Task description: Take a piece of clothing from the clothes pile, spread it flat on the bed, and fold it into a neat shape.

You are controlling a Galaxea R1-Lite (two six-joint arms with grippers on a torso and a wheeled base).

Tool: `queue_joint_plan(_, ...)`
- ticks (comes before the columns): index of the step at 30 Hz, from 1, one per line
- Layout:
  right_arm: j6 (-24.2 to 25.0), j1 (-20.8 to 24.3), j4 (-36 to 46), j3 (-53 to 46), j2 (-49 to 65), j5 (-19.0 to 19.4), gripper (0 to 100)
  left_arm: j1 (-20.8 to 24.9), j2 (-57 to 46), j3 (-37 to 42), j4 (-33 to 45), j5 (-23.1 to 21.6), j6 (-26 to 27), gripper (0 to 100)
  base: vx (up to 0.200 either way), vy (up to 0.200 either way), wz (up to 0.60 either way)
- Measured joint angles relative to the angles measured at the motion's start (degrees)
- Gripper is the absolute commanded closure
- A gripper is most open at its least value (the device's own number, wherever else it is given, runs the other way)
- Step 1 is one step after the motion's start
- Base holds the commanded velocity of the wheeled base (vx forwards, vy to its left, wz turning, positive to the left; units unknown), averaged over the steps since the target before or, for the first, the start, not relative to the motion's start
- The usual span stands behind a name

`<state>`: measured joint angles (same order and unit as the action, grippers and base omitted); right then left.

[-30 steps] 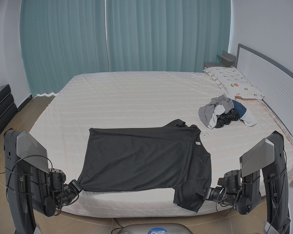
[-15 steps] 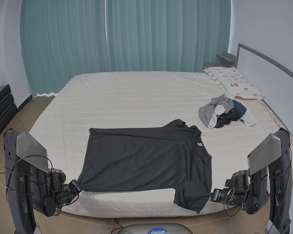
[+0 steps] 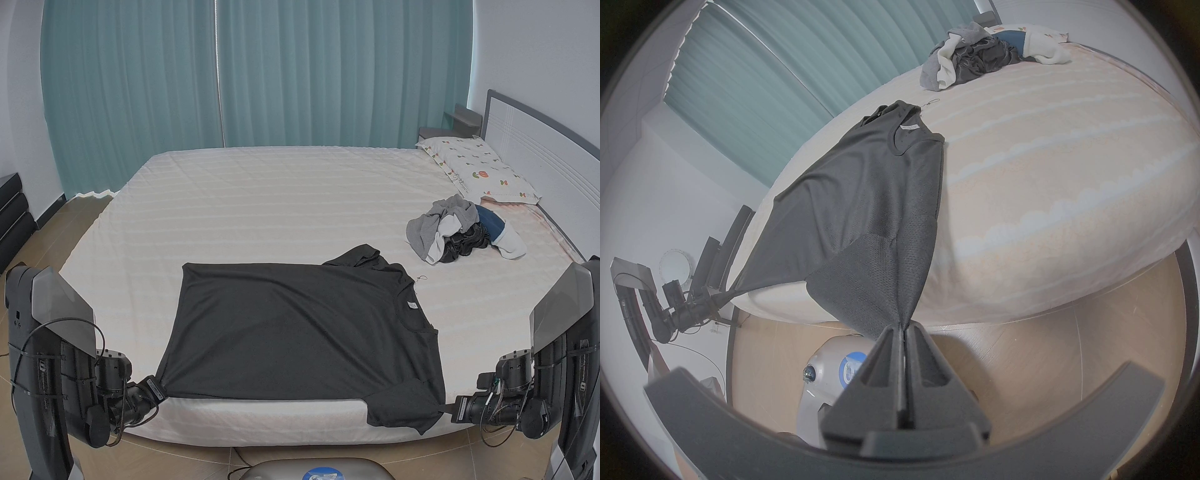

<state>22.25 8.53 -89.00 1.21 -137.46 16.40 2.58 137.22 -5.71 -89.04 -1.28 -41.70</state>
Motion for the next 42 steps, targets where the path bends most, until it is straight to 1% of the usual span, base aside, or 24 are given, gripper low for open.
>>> queue_joint_plan(4, -0.1, -0.5, 0.0, -0.1, 0.8, 0.1, 100, 0.0, -0.2, 2.9, 0.0, 0.3, 5.8, 100, 0.000, 0.000, 0.00)
queue_joint_plan(6, -0.4, -0.7, 0.0, -0.2, 1.2, 0.1, 100, 0.0, -0.4, 3.8, 0.1, 0.5, 7.8, 100, 0.000, 0.000, 0.00)
queue_joint_plan(9, -1.3, -0.9, 0.2, -0.2, 1.7, 0.1, 100, -0.1, -0.6, 4.4, 0.0, 0.8, 8.7, 100, 0.000, 0.000, 0.00)
queue_joint_plan(13, -2.7, -1.0, 2.4, -0.2, 2.1, 0.0, 100, -0.3, -0.7, 4.6, 0.4, 0.8, 9.9, 100, 0.000, 0.000, 0.00)
queue_joint_plan(21, -6.7, -1.1, 10.3, -0.2, 4.9, 0.0, 100, -0.5, -2.7, 4.7, 9.3, 0.6, 12.3, 100, 0.000, 0.000, 0.00)
queue_joint_plan(25, -9.7, -1.4, 14.6, -0.2, 6.9, 0.0, 100, -0.6, -4.2, 4.7, 14.3, 0.6, 16.3, 100, 0.000, 0.000, 0.00)
queue_joint_plan(28, -11.9, -1.8, 17.2, -0.2, 8.2, 0.0, 100, -0.8, -5.5, 4.7, 18.0, 0.6, 17.6, 100, 0.000, 0.000, 0.00)
queue_joint_plan(31, -13.2, -2.3, 18.8, -0.2, 9.1, 0.0, 100, -0.9, -7.0, 4.7, 21.3, 0.5, 18.6, 100, 0.000, 0.000, 0.00)
queue_joint_plan(35, -14.7, -2.6, 20.8, -0.2, 10.1, 0.0, 100, -0.9, -9.1, 4.7, 27.1, 0.3, 21.4, 100, 0.000, 0.000, 0.00)
queue_joint_plan(42, -18.2, -2.7, 26.6, -0.2, 12.4, 0.0, 100, -0.9, -11.1, 4.7, 30.7, 0.3, 24.2, 100, 0.000, 0.000, 0.00)
